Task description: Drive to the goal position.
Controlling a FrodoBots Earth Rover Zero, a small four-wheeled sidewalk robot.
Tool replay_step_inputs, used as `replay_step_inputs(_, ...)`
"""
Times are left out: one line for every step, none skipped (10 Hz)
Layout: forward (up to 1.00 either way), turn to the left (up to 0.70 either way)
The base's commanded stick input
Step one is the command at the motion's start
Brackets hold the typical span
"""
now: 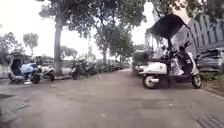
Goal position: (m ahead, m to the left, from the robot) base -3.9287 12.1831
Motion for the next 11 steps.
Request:
replay_step_inputs(0.01,0.00)
replay_step_inputs(0.00,0.00)
replay_step_inputs(0.00,0.00)
replay_step_inputs(0.00,0.00)
replay_step_inputs(0.00,0.00)
replay_step_inputs(0.00,0.00)
replay_step_inputs(0.00,0.00)
replay_step_inputs(0.00,0.00)
replay_step_inputs(0.00,0.00)
replay_step_inputs(0.45,0.00)
replay_step_inputs(0.45,0.00)
